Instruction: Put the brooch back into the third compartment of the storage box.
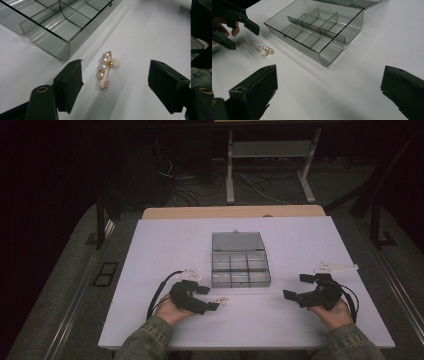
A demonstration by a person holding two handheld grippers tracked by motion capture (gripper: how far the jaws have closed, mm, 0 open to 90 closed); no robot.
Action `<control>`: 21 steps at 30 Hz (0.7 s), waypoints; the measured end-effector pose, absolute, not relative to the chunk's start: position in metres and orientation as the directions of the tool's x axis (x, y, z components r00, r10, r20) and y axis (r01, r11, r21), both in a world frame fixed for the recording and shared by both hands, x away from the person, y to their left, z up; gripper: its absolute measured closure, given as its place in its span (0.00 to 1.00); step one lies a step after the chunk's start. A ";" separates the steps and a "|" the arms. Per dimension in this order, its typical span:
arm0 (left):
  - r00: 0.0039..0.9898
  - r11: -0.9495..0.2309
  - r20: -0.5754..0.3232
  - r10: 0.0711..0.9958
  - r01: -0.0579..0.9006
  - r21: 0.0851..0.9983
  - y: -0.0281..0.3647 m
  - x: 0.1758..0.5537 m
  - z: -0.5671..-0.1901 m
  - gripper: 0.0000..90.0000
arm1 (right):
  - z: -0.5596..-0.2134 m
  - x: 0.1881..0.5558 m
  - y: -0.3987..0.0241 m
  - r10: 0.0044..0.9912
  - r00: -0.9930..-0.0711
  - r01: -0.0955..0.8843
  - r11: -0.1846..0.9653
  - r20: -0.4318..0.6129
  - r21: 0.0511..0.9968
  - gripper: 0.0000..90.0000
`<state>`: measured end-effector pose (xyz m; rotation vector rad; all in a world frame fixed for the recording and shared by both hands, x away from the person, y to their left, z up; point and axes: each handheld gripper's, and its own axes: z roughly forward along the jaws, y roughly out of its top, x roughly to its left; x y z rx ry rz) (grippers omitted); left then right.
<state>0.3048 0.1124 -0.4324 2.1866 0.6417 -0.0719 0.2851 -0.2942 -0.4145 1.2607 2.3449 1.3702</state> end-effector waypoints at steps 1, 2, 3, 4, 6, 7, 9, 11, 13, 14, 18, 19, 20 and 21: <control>0.868 -0.526 -0.263 0.422 0.470 0.709 0.111 0.305 -0.433 0.32 | -0.415 0.285 -0.294 0.723 -0.637 0.590 0.232 0.268 0.774 0.01; 0.871 -0.533 -0.257 0.418 0.464 0.708 0.110 0.305 -0.434 0.34 | -0.415 0.285 -0.293 0.721 -0.639 0.591 0.237 0.268 0.771 0.01; 0.874 -0.540 -0.248 0.417 0.458 0.706 0.110 0.305 -0.435 0.35 | -0.415 0.285 -0.293 0.720 -0.641 0.589 0.239 0.266 0.772 0.01; 0.877 -0.548 -0.243 0.415 0.453 0.703 0.109 0.306 -0.436 0.36 | -0.415 0.285 -0.293 0.719 -0.643 0.588 0.243 0.264 0.772 0.01; 0.883 -0.559 -0.224 0.412 0.439 0.703 0.107 0.306 -0.439 0.39 | -0.415 0.285 -0.292 0.720 -0.642 0.591 0.244 0.265 0.769 0.01; 0.882 -0.562 -0.225 0.414 0.442 0.699 0.106 0.306 -0.439 0.41 | -0.415 0.285 -0.292 0.719 -0.644 0.591 0.247 0.263 0.768 0.01; 0.889 -0.574 -0.215 0.405 0.430 0.697 0.105 0.308 -0.441 0.43 | -0.416 0.285 -0.291 0.718 -0.644 0.591 0.250 0.263 0.767 0.01; 0.891 -0.585 -0.212 0.402 0.427 0.689 0.103 0.308 -0.444 0.45 | -0.416 0.285 -0.291 0.717 -0.645 0.591 0.251 0.263 0.767 0.01; 0.893 -0.590 -0.209 0.398 0.424 0.687 0.102 0.309 -0.445 0.46 | -0.416 0.285 -0.291 0.716 -0.647 0.590 0.252 0.262 0.767 0.01; 0.897 -0.599 -0.200 0.395 0.416 0.684 0.100 0.308 -0.446 0.47 | -0.416 0.285 -0.291 0.716 -0.647 0.590 0.252 0.263 0.767 0.01; 0.899 -0.597 -0.192 0.393 0.409 0.690 0.098 0.308 -0.447 0.51 | -0.416 0.285 -0.292 0.717 -0.645 0.592 0.251 0.263 0.766 0.01; 0.900 -0.599 -0.184 0.394 0.403 0.692 0.098 0.308 -0.447 0.52 | -0.416 0.285 -0.291 0.717 -0.645 0.592 0.251 0.264 0.766 0.01; 0.901 -0.600 -0.179 0.395 0.401 0.692 0.098 0.308 -0.447 0.53 | -0.417 0.285 -0.291 0.716 -0.646 0.593 0.252 0.264 0.765 0.01; 0.898 -0.599 -0.181 0.401 0.407 0.690 0.097 0.306 -0.447 0.54 | -0.417 0.285 -0.291 0.716 -0.646 0.593 0.252 0.265 0.765 0.01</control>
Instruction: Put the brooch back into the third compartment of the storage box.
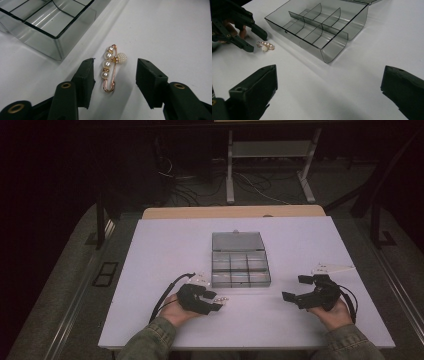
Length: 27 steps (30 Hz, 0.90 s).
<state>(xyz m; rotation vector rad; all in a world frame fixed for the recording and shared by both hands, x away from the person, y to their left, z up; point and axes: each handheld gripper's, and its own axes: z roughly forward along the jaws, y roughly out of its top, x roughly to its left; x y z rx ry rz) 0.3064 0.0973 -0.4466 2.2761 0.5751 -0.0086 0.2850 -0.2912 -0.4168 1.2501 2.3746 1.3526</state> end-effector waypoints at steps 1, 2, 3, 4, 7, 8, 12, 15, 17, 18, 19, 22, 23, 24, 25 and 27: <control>0.898 -0.599 -0.181 0.401 0.407 0.690 0.097 0.306 -0.447 0.56 | -0.417 0.285 -0.291 0.715 -0.647 0.594 0.253 0.266 0.764 0.01; 0.902 -0.601 -0.172 0.396 0.396 0.694 0.096 0.306 -0.447 0.57 | -0.417 0.285 -0.291 0.715 -0.647 0.595 0.254 0.266 0.763 0.01; 0.908 -0.609 -0.156 0.389 0.381 0.695 0.094 0.305 -0.447 0.59 | -0.417 0.285 -0.291 0.715 -0.646 0.596 0.254 0.266 0.762 0.01; 0.908 -0.609 -0.156 0.389 0.381 0.695 0.094 0.305 -0.447 0.61 | -0.417 0.285 -0.291 0.715 -0.647 0.595 0.255 0.266 0.762 0.01; 0.911 -0.615 -0.133 0.391 0.366 0.699 0.092 0.303 -0.448 0.66 | -0.417 0.285 -0.291 0.716 -0.646 0.597 0.255 0.267 0.761 0.01; 0.910 -0.614 -0.119 0.397 0.360 0.702 0.091 0.303 -0.448 0.68 | -0.418 0.285 -0.291 0.715 -0.646 0.597 0.255 0.267 0.760 0.01; 0.912 -0.637 -0.059 0.405 0.328 0.698 0.089 0.299 -0.447 0.74 | -0.418 0.285 -0.291 0.716 -0.645 0.600 0.255 0.269 0.758 0.01; 0.910 -0.644 -0.040 0.412 0.322 0.694 0.089 0.299 -0.447 0.83 | -0.418 0.285 -0.291 0.716 -0.645 0.599 0.255 0.268 0.759 0.01; 0.906 -0.637 -0.060 0.418 0.340 0.692 0.090 0.301 -0.447 0.89 | -0.418 0.285 -0.291 0.716 -0.644 0.600 0.255 0.269 0.759 0.01; 0.906 -0.637 -0.060 0.418 0.340 0.692 0.090 0.301 -0.447 0.89 | -0.418 0.285 -0.291 0.716 -0.645 0.599 0.255 0.269 0.759 0.01; 0.900 -0.624 -0.087 0.427 0.363 0.692 0.091 0.302 -0.447 0.89 | -0.418 0.285 -0.291 0.715 -0.645 0.599 0.255 0.269 0.759 0.01; 0.886 -0.595 -0.161 0.436 0.418 0.686 0.094 0.308 -0.446 0.92 | -0.418 0.286 -0.292 0.710 -0.643 0.607 0.243 0.287 0.757 0.01; 0.886 -0.595 -0.161 0.436 0.418 0.686 0.094 0.308 -0.446 0.92 | -0.418 0.286 -0.293 0.709 -0.642 0.609 0.241 0.291 0.756 0.01; 0.882 -0.593 -0.166 0.442 0.426 0.683 0.094 0.307 -0.446 0.92 | -0.418 0.286 -0.293 0.711 -0.641 0.609 0.242 0.289 0.756 0.01; 0.882 -0.593 -0.166 0.442 0.426 0.683 0.094 0.307 -0.446 0.92 | -0.418 0.286 -0.294 0.712 -0.640 0.610 0.240 0.290 0.755 0.01; 0.881 -0.594 -0.169 0.442 0.428 0.681 0.094 0.308 -0.446 0.92 | -0.418 0.285 -0.294 0.714 -0.639 0.610 0.244 0.286 0.754 0.01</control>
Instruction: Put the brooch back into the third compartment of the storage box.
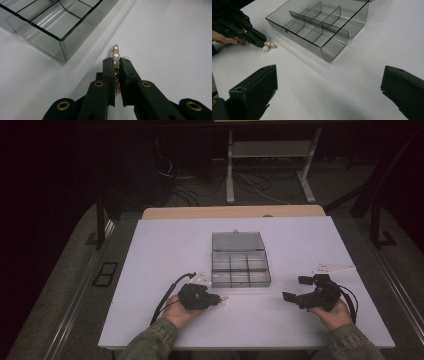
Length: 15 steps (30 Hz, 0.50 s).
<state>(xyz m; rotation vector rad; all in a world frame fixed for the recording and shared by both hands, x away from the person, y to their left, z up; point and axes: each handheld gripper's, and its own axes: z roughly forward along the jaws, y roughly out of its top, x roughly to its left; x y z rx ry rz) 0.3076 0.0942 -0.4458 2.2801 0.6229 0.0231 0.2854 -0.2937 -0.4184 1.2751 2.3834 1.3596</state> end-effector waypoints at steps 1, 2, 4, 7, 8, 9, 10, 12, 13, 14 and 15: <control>0.878 -0.586 -0.176 0.445 0.434 0.685 0.095 0.307 -0.445 0.92 | -0.418 0.285 -0.294 0.714 -0.640 0.609 0.245 0.284 0.755 0.01; 0.878 -0.586 -0.176 0.445 0.434 0.685 0.095 0.307 -0.445 0.92 | -0.418 0.285 -0.293 0.714 -0.640 0.608 0.244 0.284 0.755 0.01; 0.874 -0.564 -0.199 0.443 0.445 0.696 0.097 0.308 -0.443 0.92 | -0.418 0.285 -0.293 0.712 -0.642 0.607 0.245 0.284 0.756 0.01; 0.870 -0.549 -0.209 0.447 0.451 0.704 0.099 0.307 -0.441 0.92 | -0.418 0.285 -0.294 0.711 -0.640 0.610 0.239 0.291 0.755 0.01; 0.870 -0.549 -0.209 0.447 0.451 0.704 0.099 0.307 -0.441 0.92 | -0.418 0.285 -0.294 0.712 -0.638 0.612 0.238 0.293 0.754 0.01; 0.869 -0.537 -0.223 0.442 0.456 0.710 0.100 0.308 -0.441 0.92 | -0.418 0.285 -0.295 0.712 -0.637 0.613 0.236 0.295 0.754 0.01; 0.867 -0.528 -0.233 0.441 0.461 0.713 0.101 0.307 -0.440 0.92 | -0.418 0.285 -0.295 0.713 -0.637 0.612 0.234 0.294 0.756 0.01; 0.864 -0.504 -0.247 0.439 0.465 0.728 0.102 0.306 -0.437 0.92 | -0.418 0.285 -0.295 0.712 -0.637 0.610 0.232 0.295 0.758 0.01; 0.864 -0.504 -0.247 0.439 0.465 0.728 0.102 0.306 -0.437 0.92 | -0.418 0.285 -0.295 0.712 -0.637 0.610 0.232 0.295 0.758 0.01; 0.861 -0.496 -0.253 0.441 0.469 0.731 0.103 0.306 -0.436 0.92 | -0.418 0.285 -0.296 0.711 -0.638 0.609 0.232 0.295 0.758 0.01; 0.861 -0.490 -0.253 0.441 0.467 0.736 0.103 0.306 -0.435 0.92 | -0.418 0.285 -0.296 0.711 -0.638 0.610 0.233 0.295 0.758 0.01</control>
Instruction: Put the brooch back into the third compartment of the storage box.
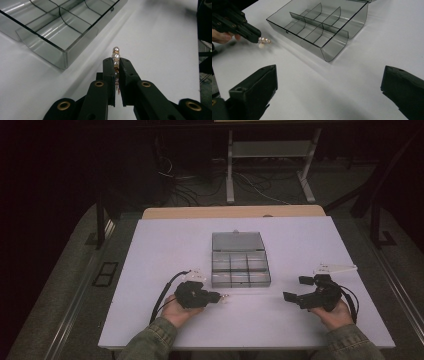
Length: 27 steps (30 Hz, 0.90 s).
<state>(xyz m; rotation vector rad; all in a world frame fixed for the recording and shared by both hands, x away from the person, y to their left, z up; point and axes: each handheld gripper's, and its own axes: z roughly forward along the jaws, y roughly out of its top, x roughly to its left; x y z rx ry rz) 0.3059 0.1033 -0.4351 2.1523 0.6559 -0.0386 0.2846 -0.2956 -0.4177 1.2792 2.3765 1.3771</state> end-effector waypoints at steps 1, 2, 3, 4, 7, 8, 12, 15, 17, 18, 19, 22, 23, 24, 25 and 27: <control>0.860 -0.487 -0.255 0.442 0.468 0.737 0.104 0.306 -0.434 0.92 | -0.418 0.285 -0.296 0.711 -0.638 0.610 0.233 0.295 0.758 0.01; 0.854 -0.464 -0.264 0.447 0.474 0.748 0.106 0.306 -0.432 0.92 | -0.418 0.284 -0.296 0.711 -0.639 0.609 0.233 0.295 0.758 0.01; 0.855 -0.458 -0.264 0.447 0.472 0.753 0.107 0.306 -0.430 0.92 | -0.418 0.284 -0.296 0.711 -0.639 0.608 0.233 0.294 0.759 0.01; 0.850 -0.448 -0.266 0.454 0.476 0.757 0.107 0.305 -0.429 0.92 | -0.417 0.284 -0.296 0.711 -0.639 0.607 0.233 0.293 0.760 0.01; 0.850 -0.431 -0.257 0.460 0.467 0.772 0.108 0.305 -0.427 0.92 | -0.416 0.284 -0.297 0.712 -0.636 0.609 0.229 0.296 0.759 0.01; 0.847 -0.416 -0.256 0.466 0.466 0.781 0.109 0.306 -0.425 0.92 | -0.416 0.284 -0.297 0.712 -0.637 0.607 0.228 0.295 0.761 0.01; 0.845 -0.399 -0.254 0.470 0.460 0.793 0.111 0.307 -0.420 0.92 | -0.416 0.283 -0.298 0.714 -0.633 0.611 0.224 0.299 0.759 0.01; 0.843 -0.381 -0.254 0.473 0.456 0.804 0.113 0.308 -0.416 0.92 | -0.416 0.283 -0.298 0.711 -0.635 0.612 0.227 0.301 0.757 0.01; 0.841 -0.371 -0.254 0.477 0.454 0.810 0.115 0.309 -0.413 0.92 | -0.417 0.283 -0.297 0.709 -0.637 0.613 0.227 0.302 0.757 0.01; 0.841 -0.367 -0.252 0.479 0.453 0.812 0.115 0.309 -0.412 0.92 | -0.417 0.283 -0.297 0.709 -0.637 0.613 0.227 0.302 0.757 0.01; 0.839 -0.355 -0.251 0.482 0.449 0.820 0.115 0.310 -0.409 0.92 | -0.417 0.283 -0.297 0.709 -0.637 0.613 0.228 0.302 0.757 0.01; 0.840 -0.346 -0.249 0.482 0.444 0.827 0.114 0.311 -0.406 0.92 | -0.417 0.283 -0.297 0.710 -0.636 0.613 0.227 0.302 0.757 0.01; 0.842 -0.347 -0.245 0.480 0.438 0.829 0.113 0.311 -0.405 0.92 | -0.416 0.283 -0.297 0.710 -0.636 0.613 0.226 0.303 0.757 0.01; 0.844 -0.348 -0.243 0.478 0.436 0.830 0.112 0.312 -0.403 0.92 | -0.417 0.283 -0.297 0.709 -0.637 0.612 0.227 0.302 0.758 0.01; 0.846 -0.346 -0.240 0.476 0.431 0.833 0.110 0.313 -0.401 0.92 | -0.417 0.283 -0.297 0.709 -0.637 0.612 0.227 0.302 0.758 0.01; 0.849 -0.340 -0.240 0.471 0.426 0.838 0.107 0.316 -0.398 0.92 | -0.417 0.283 -0.297 0.708 -0.639 0.610 0.229 0.300 0.758 0.01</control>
